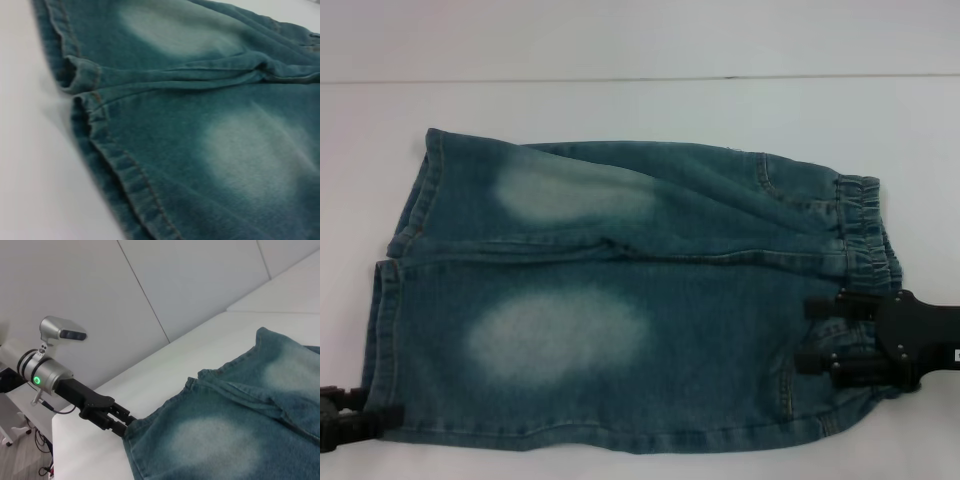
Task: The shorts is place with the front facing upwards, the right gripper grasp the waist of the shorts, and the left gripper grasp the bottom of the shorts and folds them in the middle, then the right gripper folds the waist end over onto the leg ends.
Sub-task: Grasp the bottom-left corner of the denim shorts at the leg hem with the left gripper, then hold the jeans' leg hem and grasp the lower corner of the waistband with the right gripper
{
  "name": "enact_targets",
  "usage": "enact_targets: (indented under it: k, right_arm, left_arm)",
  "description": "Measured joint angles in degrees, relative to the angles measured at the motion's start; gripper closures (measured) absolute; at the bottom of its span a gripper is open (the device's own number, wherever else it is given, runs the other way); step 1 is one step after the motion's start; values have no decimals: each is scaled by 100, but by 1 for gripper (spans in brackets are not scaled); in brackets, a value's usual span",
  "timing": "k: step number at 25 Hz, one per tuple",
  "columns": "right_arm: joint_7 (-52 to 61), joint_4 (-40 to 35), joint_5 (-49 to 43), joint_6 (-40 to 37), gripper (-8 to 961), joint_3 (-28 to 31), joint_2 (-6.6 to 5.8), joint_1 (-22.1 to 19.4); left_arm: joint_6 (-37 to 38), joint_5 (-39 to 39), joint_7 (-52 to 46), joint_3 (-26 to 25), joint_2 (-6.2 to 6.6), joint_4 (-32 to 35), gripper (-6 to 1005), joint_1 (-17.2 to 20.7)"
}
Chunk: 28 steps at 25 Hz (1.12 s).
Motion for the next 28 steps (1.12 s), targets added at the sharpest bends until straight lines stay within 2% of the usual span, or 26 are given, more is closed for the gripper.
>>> enact_targets:
  k: [11,19,28]
  right_arm:
    - [0,0,-13,62,43,-5,12,0]
    - [0,0,-14,55,44,-9,10,0]
    - [0,0,-13,47,44,-10,10,0]
  left_arm:
    - [148,3,53,118,-7,55,369,-55]
    - [100,-31,-5,303,-108,256,387,-65]
    - [198,2,-22,347,-66,211,423,-123]
